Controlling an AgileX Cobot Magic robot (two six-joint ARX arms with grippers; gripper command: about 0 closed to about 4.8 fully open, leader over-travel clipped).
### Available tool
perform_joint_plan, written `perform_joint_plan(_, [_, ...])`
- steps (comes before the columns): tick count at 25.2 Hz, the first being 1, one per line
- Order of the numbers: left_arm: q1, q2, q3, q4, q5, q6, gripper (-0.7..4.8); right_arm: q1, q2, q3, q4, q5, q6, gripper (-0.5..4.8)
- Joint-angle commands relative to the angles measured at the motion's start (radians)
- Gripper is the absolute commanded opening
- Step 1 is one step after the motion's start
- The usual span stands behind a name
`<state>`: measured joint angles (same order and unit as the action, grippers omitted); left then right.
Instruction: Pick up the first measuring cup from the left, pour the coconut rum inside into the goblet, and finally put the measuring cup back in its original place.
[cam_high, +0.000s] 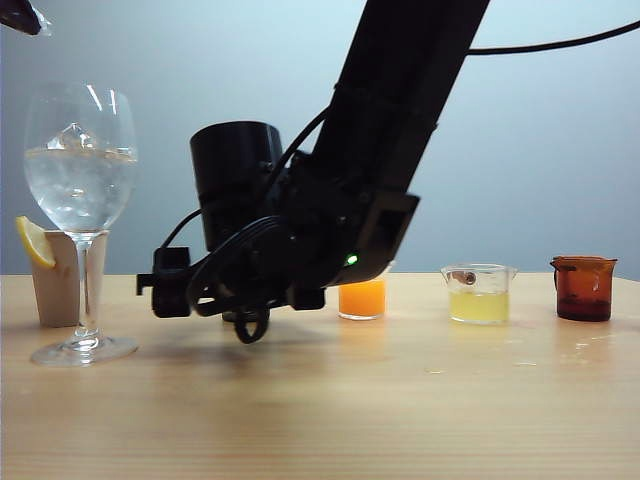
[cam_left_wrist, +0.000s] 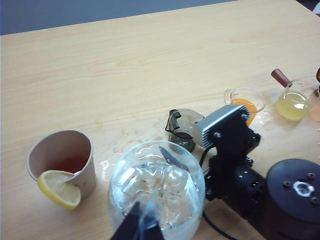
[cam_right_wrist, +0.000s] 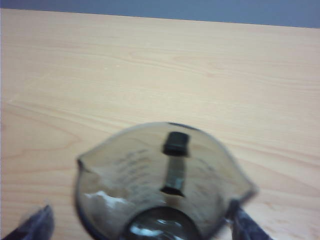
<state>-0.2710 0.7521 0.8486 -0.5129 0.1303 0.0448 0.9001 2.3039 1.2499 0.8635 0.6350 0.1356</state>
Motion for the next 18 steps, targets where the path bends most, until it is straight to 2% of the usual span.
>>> perform_joint_plan(1, [-0.001, -0.001, 0.003, 0.013, 0.003, -0.003, -0.03, 0.003, -0.043, -0.058, 0.029, 0.013, 0.02, 4.79])
perform_joint_plan(9, [-0.001, -0.001, 0.003, 0.013, 0.003, -0.003, -0.03, 0.052, -0.245, -0.301, 0.026, 0.021, 0.029, 4.7])
perform_joint_plan(10, [-0.001, -0.001, 0.003, 0.013, 0.003, -0.003, -0.03, 0.056, -0.268, -0.321, 0.023, 0.021, 0.029, 4.07])
perform_joint_plan(13, [-0.001, -0.001, 0.003, 0.013, 0.003, -0.003, -0.03, 0.062, -0.344, -0.387, 0.02, 0.018, 0.029, 0.67])
perform_joint_plan(14, [-0.001, -0.001, 0.003, 0.013, 0.003, -0.003, -0.03, 0.062, -0.378, -0.413, 0.018, 0.013, 0.025, -0.08])
perform_joint_plan(18, [-0.001, -0.001, 0.003, 0.013, 0.003, -0.003, -0.03, 0.061, -0.529, -0.496, -0.015, -0.034, 0.021, -0.06])
